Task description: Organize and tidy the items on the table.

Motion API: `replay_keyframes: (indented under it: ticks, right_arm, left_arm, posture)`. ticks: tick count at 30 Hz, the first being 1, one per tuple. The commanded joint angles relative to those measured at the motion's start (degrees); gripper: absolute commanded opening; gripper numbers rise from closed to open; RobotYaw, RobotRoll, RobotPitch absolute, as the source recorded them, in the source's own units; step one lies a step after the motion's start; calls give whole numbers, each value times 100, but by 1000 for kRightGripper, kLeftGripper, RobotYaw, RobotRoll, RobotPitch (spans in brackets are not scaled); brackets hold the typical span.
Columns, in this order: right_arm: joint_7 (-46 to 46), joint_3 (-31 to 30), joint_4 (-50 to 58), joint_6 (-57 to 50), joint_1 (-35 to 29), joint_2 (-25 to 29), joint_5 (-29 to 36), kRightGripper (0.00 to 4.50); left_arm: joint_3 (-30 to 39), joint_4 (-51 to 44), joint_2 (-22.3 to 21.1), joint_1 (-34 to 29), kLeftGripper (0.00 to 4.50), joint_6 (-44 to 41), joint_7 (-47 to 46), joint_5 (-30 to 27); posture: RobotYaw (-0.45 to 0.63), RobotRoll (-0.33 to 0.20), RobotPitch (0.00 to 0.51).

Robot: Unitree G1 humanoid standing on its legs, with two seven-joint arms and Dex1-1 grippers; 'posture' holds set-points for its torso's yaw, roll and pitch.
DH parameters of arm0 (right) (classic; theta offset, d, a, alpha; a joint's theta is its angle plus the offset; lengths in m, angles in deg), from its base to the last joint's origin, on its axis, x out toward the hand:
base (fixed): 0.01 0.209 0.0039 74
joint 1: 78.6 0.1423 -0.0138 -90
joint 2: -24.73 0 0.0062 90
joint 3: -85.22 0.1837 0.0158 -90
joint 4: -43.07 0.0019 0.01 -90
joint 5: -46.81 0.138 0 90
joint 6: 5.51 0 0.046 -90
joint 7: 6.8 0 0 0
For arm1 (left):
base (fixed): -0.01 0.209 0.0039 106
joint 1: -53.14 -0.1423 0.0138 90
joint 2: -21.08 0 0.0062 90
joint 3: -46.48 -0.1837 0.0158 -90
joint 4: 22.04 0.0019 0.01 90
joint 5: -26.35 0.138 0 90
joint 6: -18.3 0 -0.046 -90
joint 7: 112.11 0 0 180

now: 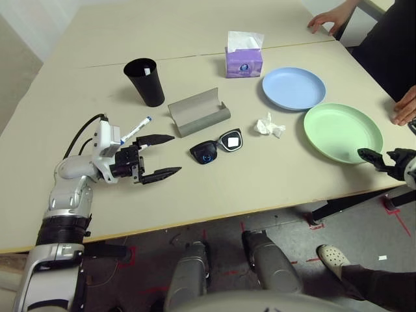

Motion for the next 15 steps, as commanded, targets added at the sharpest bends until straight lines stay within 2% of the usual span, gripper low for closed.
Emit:
replay_keyframes:
  ticks: [1,13,15]
  right_arm:
    - [-13,-40,-81,-122,55,-56,-7,4500]
    - [108,-125,-152,-389,281,-211,102,4500]
    - [126,-117,-94,-457,267,-232,121,4107]
  left_arm:
    - [67,-195,-44,-121,4450,-67,-63,-40]
    - [111,-386,-85,-198,4450,-181,-213,-93]
    - [130,-399,-94,-213,4500,-195,-224,-101]
  posture:
    - [-181,0,151]
    - [-169,0,155]
    - [-170,0,155]
